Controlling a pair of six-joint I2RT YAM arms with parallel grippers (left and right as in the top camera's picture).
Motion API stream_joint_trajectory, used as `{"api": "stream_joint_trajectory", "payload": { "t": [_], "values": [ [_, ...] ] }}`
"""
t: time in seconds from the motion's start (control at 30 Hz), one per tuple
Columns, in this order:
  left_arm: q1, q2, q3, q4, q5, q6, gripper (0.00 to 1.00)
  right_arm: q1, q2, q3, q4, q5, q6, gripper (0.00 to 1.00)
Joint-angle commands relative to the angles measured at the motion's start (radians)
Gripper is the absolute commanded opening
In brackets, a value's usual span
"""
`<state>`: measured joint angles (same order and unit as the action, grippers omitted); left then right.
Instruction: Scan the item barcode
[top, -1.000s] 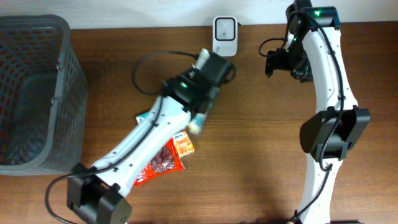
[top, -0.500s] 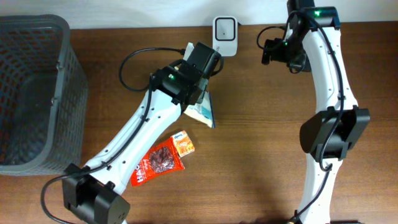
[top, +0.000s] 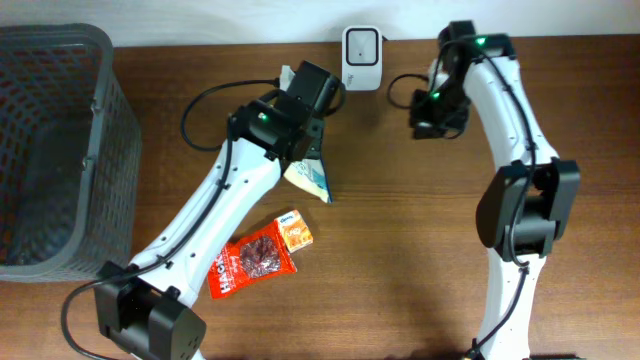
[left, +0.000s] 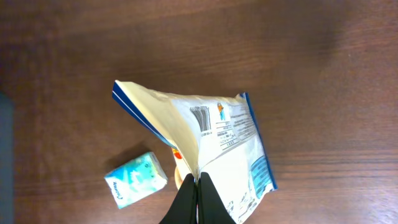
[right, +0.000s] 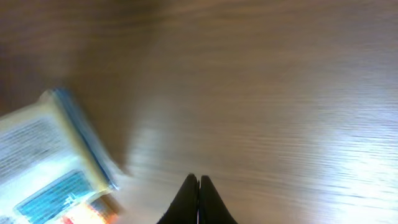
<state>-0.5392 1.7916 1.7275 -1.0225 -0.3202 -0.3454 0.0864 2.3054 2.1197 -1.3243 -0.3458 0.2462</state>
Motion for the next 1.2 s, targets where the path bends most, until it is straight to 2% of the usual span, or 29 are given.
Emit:
{"api": "stream_joint_trajectory", "payload": {
  "t": [0.0,0.17,0.33,0.47,0.57,0.87,1.0,1.17],
  "values": [
    [0.017,-0.01,0.024,-0.001,0.047,-0.028,0.0,0.04,-0.008,-0.114,0.116,-0.324,-0.003,0.04],
    [0.019,-0.01,0.024,-0.003,0.048,-0.029,0.0,0.113,-0.008,-0.269,0.323,-0.478,0.019,0.04],
    [0.019,-0.01,0.024,-0.003,0.049,-0.051,0.0,0.199,-0.008,-0.377,0.532,-0.544,0.174,0.04],
    [0.019,-0.01,0.024,-0.003,0.049,-0.051,0.0,0.269,-0.004,-0.443,0.764,-0.582,0.339,0.04],
    [0.019,-0.01,0.024,0.0,0.072,-0.056,0.0,0.311,0.006,-0.46,0.852,-0.582,0.422,0.04],
    [-0.003,-0.002,0.024,0.064,0.13,-0.077,0.0,0.366,0.026,-0.461,0.848,-0.502,0.454,0.04],
    [-0.004,0.021,0.024,0.08,0.156,-0.089,0.0,0.336,0.026,-0.461,0.845,-0.484,0.442,0.04],
    [-0.004,0.082,0.024,0.173,0.194,-0.089,0.0,0.271,0.024,-0.46,0.828,-0.493,0.415,0.04]
  ]
}}
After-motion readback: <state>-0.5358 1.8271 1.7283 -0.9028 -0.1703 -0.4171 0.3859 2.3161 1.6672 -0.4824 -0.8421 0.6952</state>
